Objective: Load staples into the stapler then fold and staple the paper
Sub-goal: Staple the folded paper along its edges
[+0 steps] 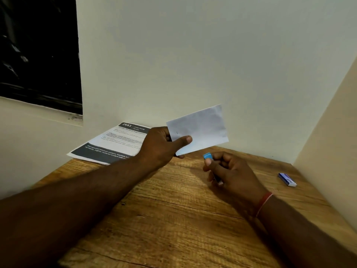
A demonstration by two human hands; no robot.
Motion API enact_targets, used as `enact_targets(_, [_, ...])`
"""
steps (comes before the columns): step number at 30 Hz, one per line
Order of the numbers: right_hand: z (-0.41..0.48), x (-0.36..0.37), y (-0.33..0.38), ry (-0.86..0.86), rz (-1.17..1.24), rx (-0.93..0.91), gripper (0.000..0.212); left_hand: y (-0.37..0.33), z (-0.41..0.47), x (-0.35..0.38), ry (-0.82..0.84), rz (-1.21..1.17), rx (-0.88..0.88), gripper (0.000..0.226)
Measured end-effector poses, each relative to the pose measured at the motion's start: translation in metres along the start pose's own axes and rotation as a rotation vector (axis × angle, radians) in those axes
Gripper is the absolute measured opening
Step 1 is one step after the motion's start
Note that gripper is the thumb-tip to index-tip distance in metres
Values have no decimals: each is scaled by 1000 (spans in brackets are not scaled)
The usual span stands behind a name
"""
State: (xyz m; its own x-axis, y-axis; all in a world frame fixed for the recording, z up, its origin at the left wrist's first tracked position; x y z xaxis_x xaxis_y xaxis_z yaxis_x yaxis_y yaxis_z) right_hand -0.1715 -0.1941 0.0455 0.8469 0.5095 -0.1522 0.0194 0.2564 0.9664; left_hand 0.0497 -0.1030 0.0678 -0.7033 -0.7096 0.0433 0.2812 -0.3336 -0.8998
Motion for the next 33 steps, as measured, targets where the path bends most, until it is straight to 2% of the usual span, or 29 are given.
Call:
enact_targets(4, [-11,22,4,59,137,13,38,-10,-5,1,-11,120,75,34])
enact_targets(10, [-13,23,6,53,153,30,29,-19,-11,2,-1,122,135,34])
enact_targets(14, [-14,25,8,55,130,22,40,-17,-13,3,27,113,137,36])
enact_targets(21, [-10,19,6,20,253,87,58,-27,-16,8,93,182,234,29])
enact_targets(24, [-6,12,2,-5,353,107,53,-23,-13,10,103,169,213,27])
enact_targets(27, [0,2,1,-56,389,72,50,-15,-9,7,94,144,165,36])
enact_targets(31, [5,-12,6,-134,275,-47,74,-10,-6,9,121,99,132,36])
enact_targets(33, [7,-17,8,-143,253,-90,79,-8,-5,9,119,94,114,38])
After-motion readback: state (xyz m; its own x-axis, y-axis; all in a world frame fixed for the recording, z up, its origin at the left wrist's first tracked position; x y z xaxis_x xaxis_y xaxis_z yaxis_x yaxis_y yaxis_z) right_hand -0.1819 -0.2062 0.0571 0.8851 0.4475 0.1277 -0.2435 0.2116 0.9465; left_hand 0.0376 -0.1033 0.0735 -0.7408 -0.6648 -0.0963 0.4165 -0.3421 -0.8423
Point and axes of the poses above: each hand's wrist, its own z-axis towards the middle knuckle, its own x-axis out of the palm, y = z × x, the point moved 9 cm from there along z, towards the middle knuckle, and after that the axes turned 7 degrees about -y, right-handed, at the moved point
